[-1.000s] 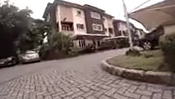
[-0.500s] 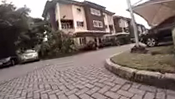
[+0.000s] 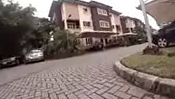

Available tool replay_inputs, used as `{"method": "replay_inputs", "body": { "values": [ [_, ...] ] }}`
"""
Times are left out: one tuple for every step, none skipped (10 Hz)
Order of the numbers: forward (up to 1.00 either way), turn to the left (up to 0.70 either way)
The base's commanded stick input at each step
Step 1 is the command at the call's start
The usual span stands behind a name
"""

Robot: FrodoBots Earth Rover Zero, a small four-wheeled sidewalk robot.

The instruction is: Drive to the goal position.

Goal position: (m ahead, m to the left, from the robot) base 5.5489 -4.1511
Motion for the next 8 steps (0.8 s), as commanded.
{"method": "replay_inputs", "body": {
  "values": [
    [0.7,0.0],
    [0.7,0.0],
    [0.7,0.0],
    [0.7,0.0],
    [0.7,0.0],
    [0.7,0.0],
    [0.7,0.0],
    [0.7,0.02]
  ]
}}
